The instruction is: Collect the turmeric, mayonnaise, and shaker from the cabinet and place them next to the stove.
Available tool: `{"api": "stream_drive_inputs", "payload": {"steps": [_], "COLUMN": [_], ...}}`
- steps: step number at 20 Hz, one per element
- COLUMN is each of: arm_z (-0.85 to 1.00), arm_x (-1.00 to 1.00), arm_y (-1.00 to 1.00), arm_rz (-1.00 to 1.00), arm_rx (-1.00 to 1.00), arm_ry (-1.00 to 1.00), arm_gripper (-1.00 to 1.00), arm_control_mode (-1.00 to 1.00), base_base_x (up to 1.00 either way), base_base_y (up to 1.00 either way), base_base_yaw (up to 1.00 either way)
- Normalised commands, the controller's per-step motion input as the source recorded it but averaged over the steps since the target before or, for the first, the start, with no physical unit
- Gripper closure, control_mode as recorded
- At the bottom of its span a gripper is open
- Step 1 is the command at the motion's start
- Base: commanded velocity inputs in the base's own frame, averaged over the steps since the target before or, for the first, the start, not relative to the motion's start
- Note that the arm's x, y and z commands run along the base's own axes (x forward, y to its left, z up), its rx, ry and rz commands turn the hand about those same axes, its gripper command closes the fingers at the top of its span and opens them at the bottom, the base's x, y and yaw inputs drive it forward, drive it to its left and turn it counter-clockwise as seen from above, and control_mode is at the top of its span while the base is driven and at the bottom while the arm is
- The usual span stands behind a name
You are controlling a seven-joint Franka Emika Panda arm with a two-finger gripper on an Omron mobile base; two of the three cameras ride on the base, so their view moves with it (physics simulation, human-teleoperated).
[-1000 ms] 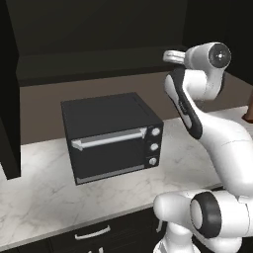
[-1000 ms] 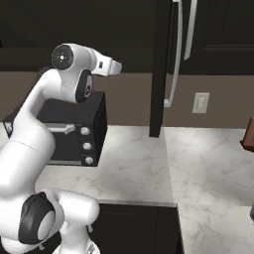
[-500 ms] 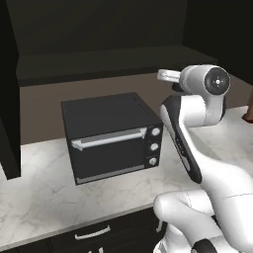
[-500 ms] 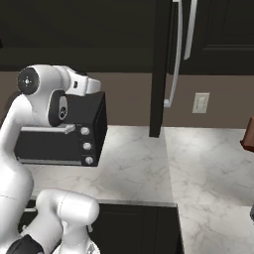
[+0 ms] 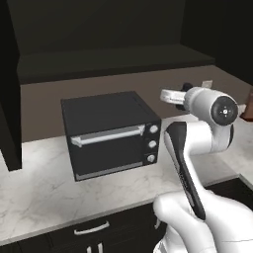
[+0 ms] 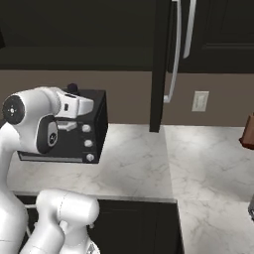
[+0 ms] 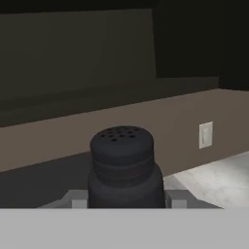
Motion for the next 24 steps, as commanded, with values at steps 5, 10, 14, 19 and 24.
{"api": "stream_drive_inputs", "payload": {"steps": [5,10,14,19,24], "arm_z": [0.0,0.0,0.0,0.0,0.0], "arm_x": [0.0,0.0,0.0,0.0,0.0], "arm_y": [0.0,0.0,0.0,0.0,0.0], "arm_rz": [0.0,0.0,0.0,0.0,0.0], "arm_rx": [0.0,0.0,0.0,0.0,0.0], "arm_ry": [0.0,0.0,0.0,0.0,0.0], "arm_gripper": [1.0,1.0,1.0,1.0,1.0], "arm_control_mode": [1.0,1.0,1.0,1.0,1.0], "base_base_x": [-0.49,-0.42,-0.48,-0.61,-0.71], "base_base_y": [0.34,0.58,0.53,0.18,-0.05], "base_base_yaw": [0.0,-0.07,-0.22,-0.33,-0.32]}}
